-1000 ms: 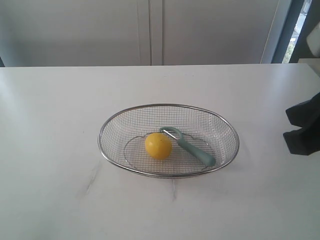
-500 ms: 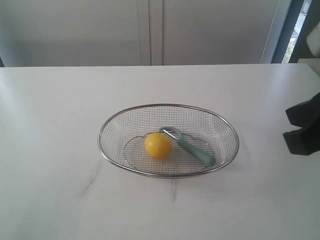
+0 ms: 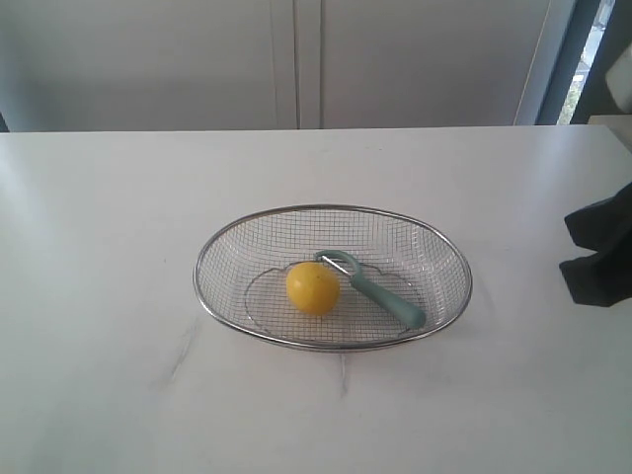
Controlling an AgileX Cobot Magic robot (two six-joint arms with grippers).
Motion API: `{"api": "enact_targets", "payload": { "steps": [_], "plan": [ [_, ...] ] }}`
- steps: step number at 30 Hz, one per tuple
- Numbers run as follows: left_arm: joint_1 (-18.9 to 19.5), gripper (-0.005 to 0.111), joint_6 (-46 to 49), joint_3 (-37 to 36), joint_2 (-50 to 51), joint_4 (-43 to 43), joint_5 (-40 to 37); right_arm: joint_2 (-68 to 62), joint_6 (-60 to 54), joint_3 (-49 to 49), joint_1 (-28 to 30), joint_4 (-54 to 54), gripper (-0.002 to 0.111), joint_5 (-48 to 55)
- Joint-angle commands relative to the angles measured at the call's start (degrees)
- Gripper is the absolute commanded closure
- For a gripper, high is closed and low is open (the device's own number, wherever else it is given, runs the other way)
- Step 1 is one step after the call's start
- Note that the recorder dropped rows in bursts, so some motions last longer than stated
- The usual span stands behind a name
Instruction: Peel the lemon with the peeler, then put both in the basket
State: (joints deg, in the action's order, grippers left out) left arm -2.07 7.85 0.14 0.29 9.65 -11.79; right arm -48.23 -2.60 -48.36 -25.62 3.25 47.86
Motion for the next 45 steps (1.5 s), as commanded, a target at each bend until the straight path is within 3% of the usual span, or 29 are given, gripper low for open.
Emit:
{"api": "enact_targets", "payload": {
  "steps": [1, 24, 32, 37, 45],
  "plan": [
    [0.15, 0.107, -0.25, -0.14, -0.29, 0.40, -0.28, 0.13, -0.08, 0.41, 0.48, 0.14, 0.108, -0.46],
    [0.15, 0.107, -0.25, -0.14, -0.29, 0.40, -0.28, 0.13, 0.52, 0.41, 0.48, -0.14, 0.108, -0.46],
    [0.15, 0.107, -0.14, -0.14, -0.29, 0.40, -0.28, 4.07, 1.42, 1.70, 0.83, -1.02, 0.108, -11.22],
    [0.15, 0.107, -0.14, -0.14, -0.29, 0.40, -0.28, 13.13, 1.57, 4.94, 6.40, -4.14, 0.108, -18.89],
    [0.15, 0.107, -0.14, -0.14, -0.29, 0.40, -0.28, 27.39, 3.37, 7.93, 17.86, -6.08, 0.108, -18.56]
  ]
}}
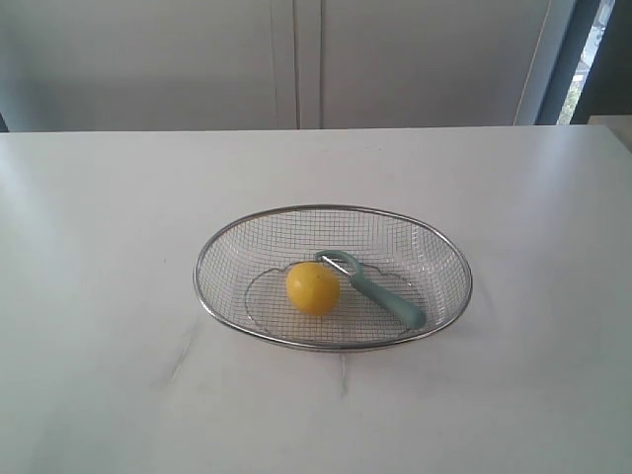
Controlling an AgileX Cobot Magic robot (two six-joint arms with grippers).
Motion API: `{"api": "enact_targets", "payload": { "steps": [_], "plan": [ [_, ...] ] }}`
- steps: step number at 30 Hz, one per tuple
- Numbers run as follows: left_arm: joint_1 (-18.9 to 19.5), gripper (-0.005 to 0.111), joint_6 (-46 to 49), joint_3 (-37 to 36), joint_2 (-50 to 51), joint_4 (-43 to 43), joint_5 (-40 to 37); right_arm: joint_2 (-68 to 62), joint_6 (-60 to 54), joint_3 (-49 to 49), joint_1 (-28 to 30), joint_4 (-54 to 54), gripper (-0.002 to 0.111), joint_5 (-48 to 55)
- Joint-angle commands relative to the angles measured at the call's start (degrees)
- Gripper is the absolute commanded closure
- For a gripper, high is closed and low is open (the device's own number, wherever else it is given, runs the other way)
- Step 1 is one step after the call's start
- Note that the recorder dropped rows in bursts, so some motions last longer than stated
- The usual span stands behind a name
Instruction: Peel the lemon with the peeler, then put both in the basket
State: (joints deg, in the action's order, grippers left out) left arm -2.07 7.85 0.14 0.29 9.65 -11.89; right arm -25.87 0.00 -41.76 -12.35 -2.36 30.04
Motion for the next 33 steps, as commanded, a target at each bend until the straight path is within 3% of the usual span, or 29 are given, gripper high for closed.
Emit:
{"api": "enact_targets", "payload": {
  "steps": [1, 5, 12, 33],
  "plan": [
    [0.15, 0.107, -0.14, -0.14, -0.29, 0.40, -0.18, 6.37, 0.77, 1.62, 6.11, -0.47, 0.108, -0.74],
    [0.15, 0.107, -0.14, -0.14, -0.29, 0.40, -0.18, 10.78, 0.77, 3.38, 10.46, -0.47, 0.108, -1.17],
    [0.15, 0.107, -0.14, -0.14, -0.29, 0.40, -0.18, 15.20, 0.66, 7.17, 11.03, -0.47, 0.108, -1.68],
    [0.15, 0.107, -0.14, -0.14, -0.29, 0.40, -0.18, 25.87, 0.00, 32.35, 17.21, -0.12, 0.108, -19.56]
  ]
}}
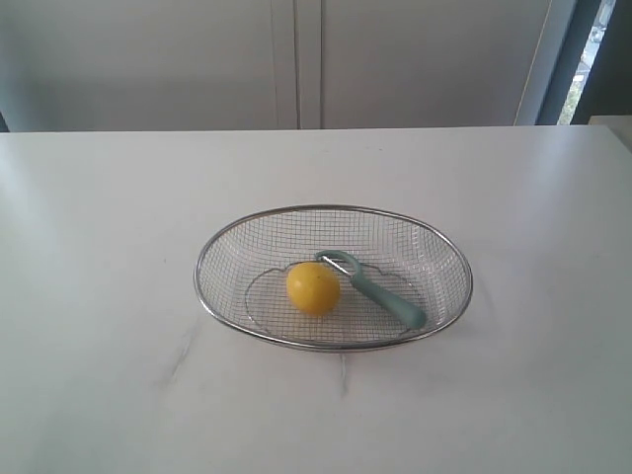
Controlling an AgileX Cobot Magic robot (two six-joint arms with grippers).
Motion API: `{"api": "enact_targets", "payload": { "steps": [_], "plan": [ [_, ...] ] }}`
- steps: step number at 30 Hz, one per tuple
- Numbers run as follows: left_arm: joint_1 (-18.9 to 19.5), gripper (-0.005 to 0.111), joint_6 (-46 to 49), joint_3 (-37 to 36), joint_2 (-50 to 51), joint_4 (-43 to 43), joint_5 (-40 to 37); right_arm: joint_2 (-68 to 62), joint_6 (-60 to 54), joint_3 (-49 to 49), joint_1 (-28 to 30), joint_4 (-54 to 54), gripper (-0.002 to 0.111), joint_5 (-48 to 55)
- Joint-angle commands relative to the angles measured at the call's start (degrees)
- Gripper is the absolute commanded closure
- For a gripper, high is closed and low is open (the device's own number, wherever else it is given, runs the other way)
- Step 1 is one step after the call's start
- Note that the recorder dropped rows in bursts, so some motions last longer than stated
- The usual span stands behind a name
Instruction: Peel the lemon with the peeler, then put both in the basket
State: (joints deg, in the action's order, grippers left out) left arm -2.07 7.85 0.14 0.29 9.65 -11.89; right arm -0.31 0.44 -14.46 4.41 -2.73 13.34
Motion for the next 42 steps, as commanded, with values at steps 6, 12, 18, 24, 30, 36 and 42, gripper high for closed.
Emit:
{"api": "enact_targets", "payload": {
  "steps": [6, 12, 18, 24, 30, 36, 42],
  "plan": [
    [0.15, 0.107, -0.14, -0.14, -0.29, 0.40, -0.18, 0.31, -0.44, 11.02, 0.46, 0.15, 0.108, -1.80],
    [0.15, 0.107, -0.14, -0.14, -0.29, 0.40, -0.18, 0.31, -0.44, 14.46, 0.46, 0.15, 0.108, -1.80],
    [0.15, 0.107, -0.14, -0.14, -0.29, 0.40, -0.18, 0.31, -0.44, 14.46, 0.46, 3.61, 0.108, 5.68],
    [0.15, 0.107, -0.14, -0.14, -0.29, 0.40, -0.18, 0.31, -0.44, 14.46, 3.15, 4.25, 0.108, 5.58],
    [0.15, 0.107, -0.14, -0.14, -0.29, 0.40, -0.18, 0.31, -0.44, 14.46, 3.60, 4.25, 0.108, 5.47],
    [0.15, 0.107, -0.14, -0.14, -0.29, 0.40, -0.18, 0.31, 1.39, 14.46, 0.87, 4.03, 0.108, 5.47],
    [0.15, 0.107, -0.14, -0.14, -0.29, 0.40, -0.18, 0.31, 1.39, 14.46, -7.44, -0.04, 0.108, 5.32]
  ]
}}
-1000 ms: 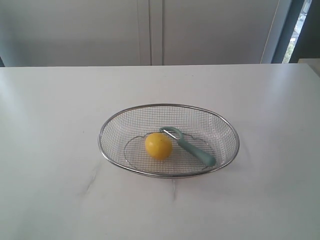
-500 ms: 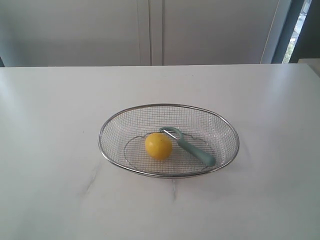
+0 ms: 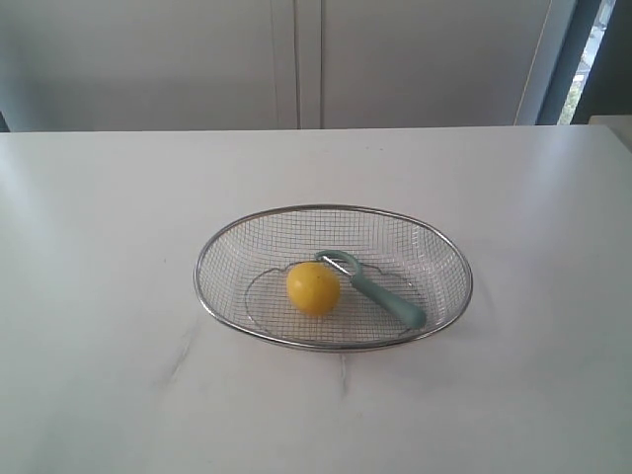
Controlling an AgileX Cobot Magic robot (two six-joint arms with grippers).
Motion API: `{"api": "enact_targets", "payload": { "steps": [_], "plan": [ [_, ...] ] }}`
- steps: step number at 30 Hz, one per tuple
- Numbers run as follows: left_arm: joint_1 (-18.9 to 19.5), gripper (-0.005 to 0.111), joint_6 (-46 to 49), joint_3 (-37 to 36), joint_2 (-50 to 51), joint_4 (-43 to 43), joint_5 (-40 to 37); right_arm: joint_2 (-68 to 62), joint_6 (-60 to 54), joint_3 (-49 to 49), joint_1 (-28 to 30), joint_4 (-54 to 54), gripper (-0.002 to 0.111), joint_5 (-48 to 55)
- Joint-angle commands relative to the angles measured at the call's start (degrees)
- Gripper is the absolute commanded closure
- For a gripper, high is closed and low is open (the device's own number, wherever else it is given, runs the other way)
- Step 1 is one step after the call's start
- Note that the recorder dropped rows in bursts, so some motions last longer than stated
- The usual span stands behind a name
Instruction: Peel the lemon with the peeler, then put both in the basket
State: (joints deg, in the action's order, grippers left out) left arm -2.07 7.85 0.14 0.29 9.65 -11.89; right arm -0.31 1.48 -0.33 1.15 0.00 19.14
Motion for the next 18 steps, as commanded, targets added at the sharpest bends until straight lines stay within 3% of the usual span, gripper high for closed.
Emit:
{"api": "enact_targets", "payload": {
  "steps": [1, 5, 18],
  "plan": [
    [0.15, 0.107, -0.14, -0.14, -0.29, 0.40, -0.18, 0.31, 0.34, 0.33, -5.36, -3.30, 0.108, -0.48],
    [0.15, 0.107, -0.14, -0.14, -0.29, 0.40, -0.18, 0.31, 0.23, 0.33, -7.85, -3.40, 0.108, -0.48],
    [0.15, 0.107, -0.14, -0.14, -0.29, 0.40, -0.18, 0.31, 0.23, 0.33, -7.95, -3.07, 0.108, 0.32]
  ]
}}
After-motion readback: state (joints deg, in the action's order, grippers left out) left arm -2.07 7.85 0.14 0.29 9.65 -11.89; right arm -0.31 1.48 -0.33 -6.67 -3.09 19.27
